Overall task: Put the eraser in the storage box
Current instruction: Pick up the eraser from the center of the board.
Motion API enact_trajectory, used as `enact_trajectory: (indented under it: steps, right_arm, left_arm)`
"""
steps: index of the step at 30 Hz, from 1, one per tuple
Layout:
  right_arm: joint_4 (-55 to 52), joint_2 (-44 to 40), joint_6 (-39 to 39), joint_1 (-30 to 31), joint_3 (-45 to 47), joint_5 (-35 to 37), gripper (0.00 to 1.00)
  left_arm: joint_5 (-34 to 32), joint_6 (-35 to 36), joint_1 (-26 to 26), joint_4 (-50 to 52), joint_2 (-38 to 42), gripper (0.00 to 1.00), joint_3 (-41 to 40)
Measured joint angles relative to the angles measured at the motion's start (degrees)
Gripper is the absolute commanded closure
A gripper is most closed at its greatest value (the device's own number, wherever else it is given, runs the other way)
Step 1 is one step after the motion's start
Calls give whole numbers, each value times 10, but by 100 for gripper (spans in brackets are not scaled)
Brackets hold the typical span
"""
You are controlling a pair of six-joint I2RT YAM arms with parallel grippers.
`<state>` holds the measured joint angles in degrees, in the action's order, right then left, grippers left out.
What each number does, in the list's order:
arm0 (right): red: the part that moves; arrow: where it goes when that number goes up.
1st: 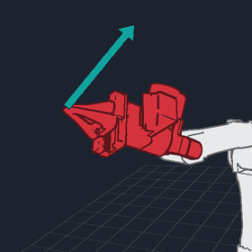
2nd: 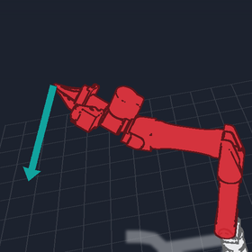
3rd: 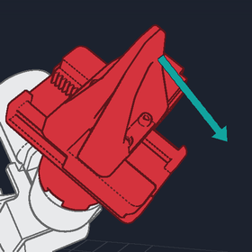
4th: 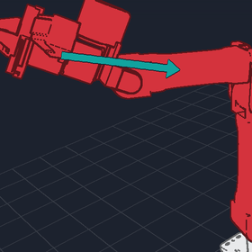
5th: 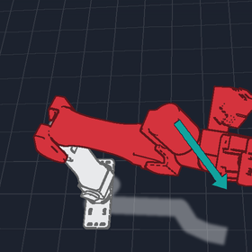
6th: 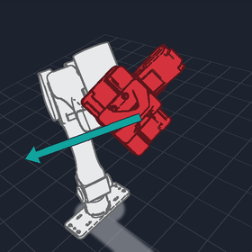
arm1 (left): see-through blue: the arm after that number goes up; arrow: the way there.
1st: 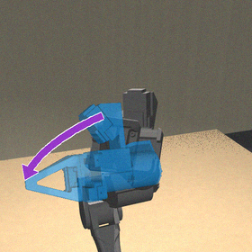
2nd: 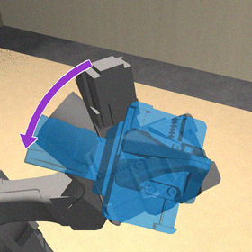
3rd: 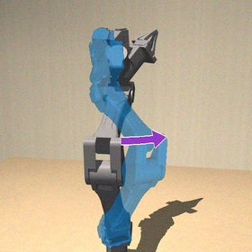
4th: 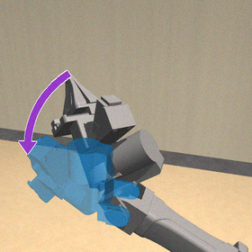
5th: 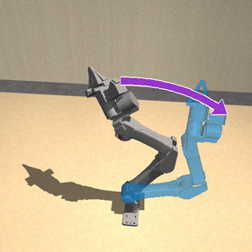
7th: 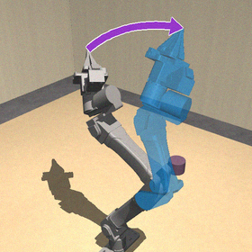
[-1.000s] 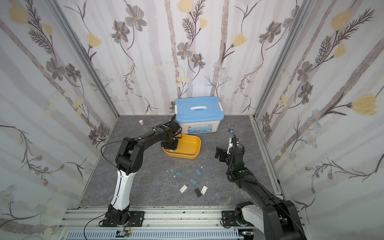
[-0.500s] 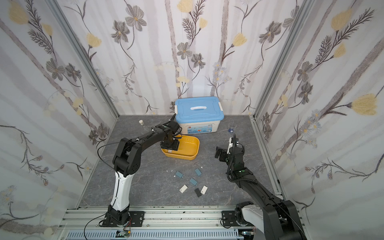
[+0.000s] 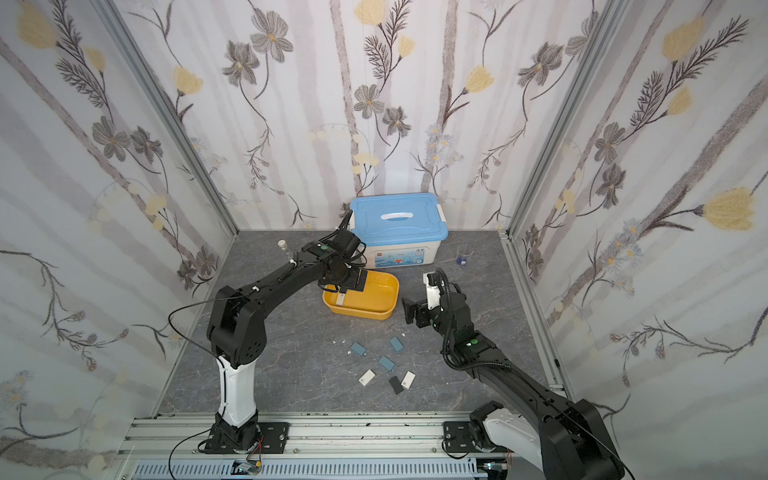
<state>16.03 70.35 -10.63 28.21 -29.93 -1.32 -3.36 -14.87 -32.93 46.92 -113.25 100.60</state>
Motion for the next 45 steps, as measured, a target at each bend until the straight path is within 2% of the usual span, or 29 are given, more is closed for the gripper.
enact_trajectory:
  steps: [5, 9, 13, 20, 29, 32, 35, 45]
  right_arm:
    - [-19, 39, 47, 81, -43, -20, 1]
    - [-50, 106, 73, 150, -97, -21, 3]
    - [-87, 171, 85, 200, -139, -37, 6]
    - [-121, 271, 85, 238, -199, -52, 12]
    - [-178, 341, 70, 251, -249, -55, 18]
    - [-196, 357, 64, 258, -264, -44, 20]
    - [-215, 374, 64, 261, -276, -34, 26]
    - [-253, 409, 49, 257, -295, -15, 26]
  left_arm:
    - [-27, -2, 1, -3, 76, 0, -2]
    - [-49, -2, 10, -30, 159, 0, -53]
    - [-61, -9, 49, -68, 251, 0, -134]
    - [-38, -42, 140, -149, 364, 0, -283]
    - [7, -87, 215, -210, 402, 0, -385]
    - [19, -93, 226, -221, 404, 0, -397]
    - [25, -96, 233, -229, 404, 0, -403]
    - [44, -102, 251, -243, 404, 0, -412]
